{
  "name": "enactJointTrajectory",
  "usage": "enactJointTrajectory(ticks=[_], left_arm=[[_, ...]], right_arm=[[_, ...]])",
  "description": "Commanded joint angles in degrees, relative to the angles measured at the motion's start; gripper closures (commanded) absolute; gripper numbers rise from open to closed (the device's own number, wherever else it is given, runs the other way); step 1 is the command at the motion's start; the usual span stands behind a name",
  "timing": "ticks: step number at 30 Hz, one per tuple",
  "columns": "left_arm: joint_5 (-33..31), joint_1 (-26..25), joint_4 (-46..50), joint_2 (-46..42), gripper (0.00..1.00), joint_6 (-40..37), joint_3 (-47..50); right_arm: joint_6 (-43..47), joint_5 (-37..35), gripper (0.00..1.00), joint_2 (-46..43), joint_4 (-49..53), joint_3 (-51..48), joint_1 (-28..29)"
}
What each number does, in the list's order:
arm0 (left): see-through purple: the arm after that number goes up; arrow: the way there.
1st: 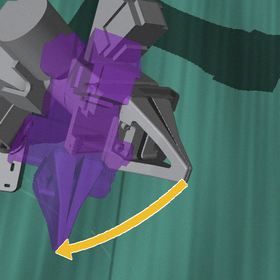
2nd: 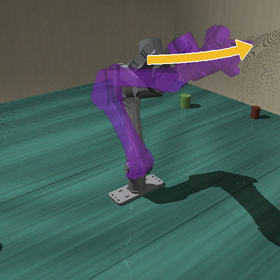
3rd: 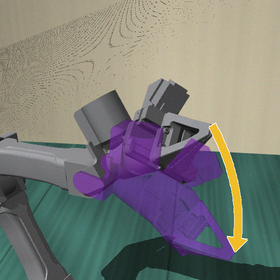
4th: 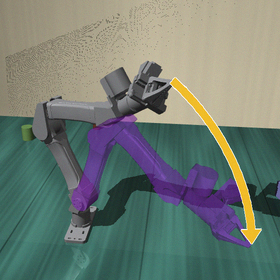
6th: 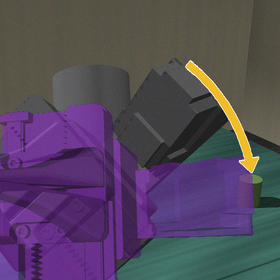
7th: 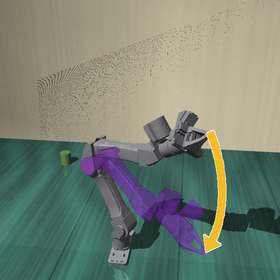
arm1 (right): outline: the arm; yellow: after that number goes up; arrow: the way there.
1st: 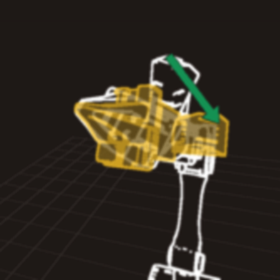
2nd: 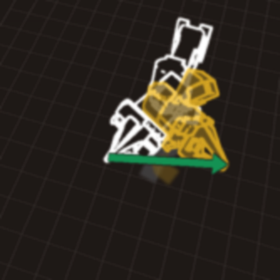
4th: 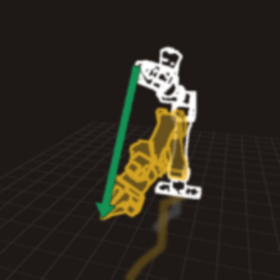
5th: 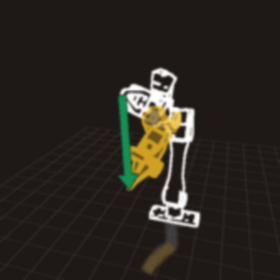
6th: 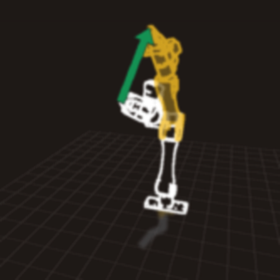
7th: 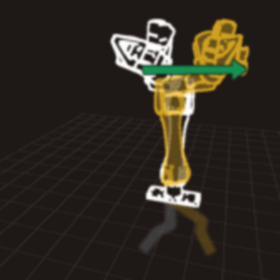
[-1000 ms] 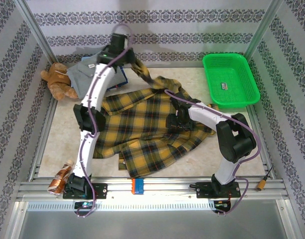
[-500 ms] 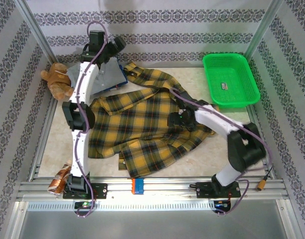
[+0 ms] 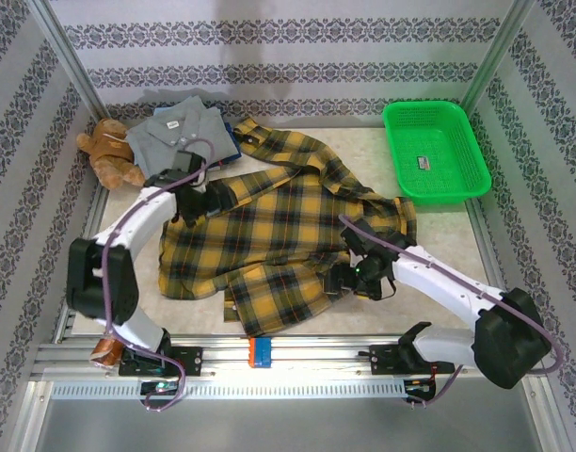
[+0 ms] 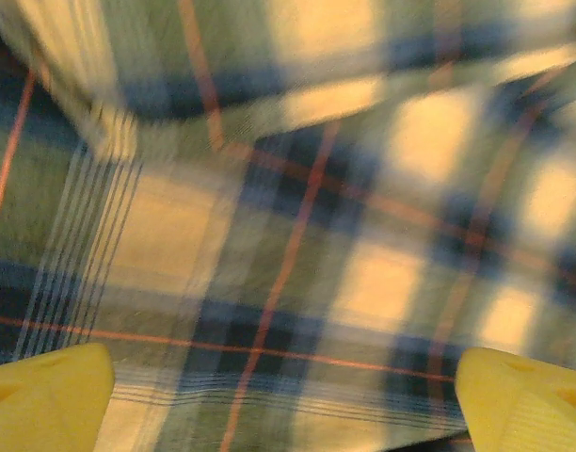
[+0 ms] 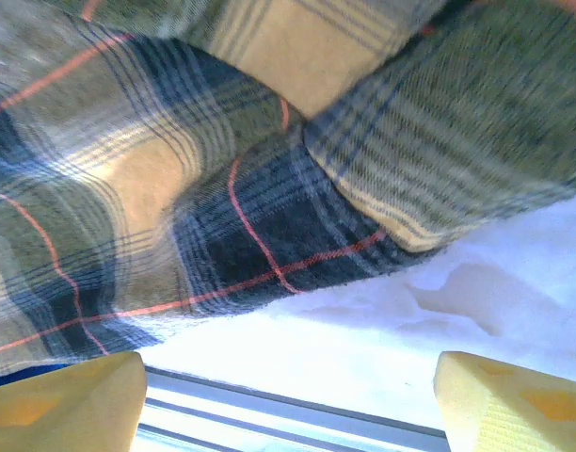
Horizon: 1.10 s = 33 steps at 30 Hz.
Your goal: Fold and stack the long sleeve shirts
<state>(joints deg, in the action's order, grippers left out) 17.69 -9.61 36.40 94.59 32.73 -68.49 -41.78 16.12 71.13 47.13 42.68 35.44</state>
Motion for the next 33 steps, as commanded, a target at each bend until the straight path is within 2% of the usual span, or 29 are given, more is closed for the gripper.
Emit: enactJointTrajectory(ticks=[1, 5, 8, 11, 14, 17, 20, 25, 28, 33], left_arm=[[0.9, -1.2, -2.9, 2.5, 0.08, -1.3, -0.2], [1.2, -1.5, -3.5, 5.8, 0.09, -1.4, 0.9], [-0.9, -1.5, -4.8, 7.7, 0.1, -0.4, 2.8], [-3.4, -1.3, -5.0, 10.1, 0.09, 0.0, 3.3], [-5.8, -0.5, -5.7, 12.2, 0.09, 0.2, 2.9], [-7.4, 0.3, -6.1, 14.6, 0.09, 0.2, 1.7], [-9.0, 0.9, -7.0, 17.2, 0.08, 0.1, 0.7], [-9.6, 2.0, -8.7, 21.5, 0.08, -0.1, -1.8], [-11.2, 2.3, -8.7, 22.7, 0.06, -0.2, -5.3], [-10.4, 3.6, -8.4, 26.9, 0.04, -1.8, -12.9]], right_arm=[[-7.1, 0.2, 0.19, 3.7, -5.2, -0.5, 4.8], [-10.1, -0.9, 0.19, 7.0, -10.3, -2.0, 7.0], [-11.5, -3.1, 0.24, 10.6, -11.0, -2.5, 7.6], [-13.6, -8.6, 0.46, 12.1, -9.3, -2.3, 7.4], [-14.3, -14.7, 0.79, 12.3, -4.2, -1.7, 5.6], [-13.2, -18.3, 0.98, 10.0, 0.4, -1.7, 3.7], [-11.2, -19.5, 1.0, 6.5, 4.3, -2.1, 2.3], [-10.6, -17.2, 1.0, 4.2, 6.8, -2.4, 1.9], [-10.8, -22.3, 1.0, 4.6, 16.0, 1.6, 2.6], [-8.3, -28.1, 1.0, -1.2, 26.9, 4.3, 0.5]])
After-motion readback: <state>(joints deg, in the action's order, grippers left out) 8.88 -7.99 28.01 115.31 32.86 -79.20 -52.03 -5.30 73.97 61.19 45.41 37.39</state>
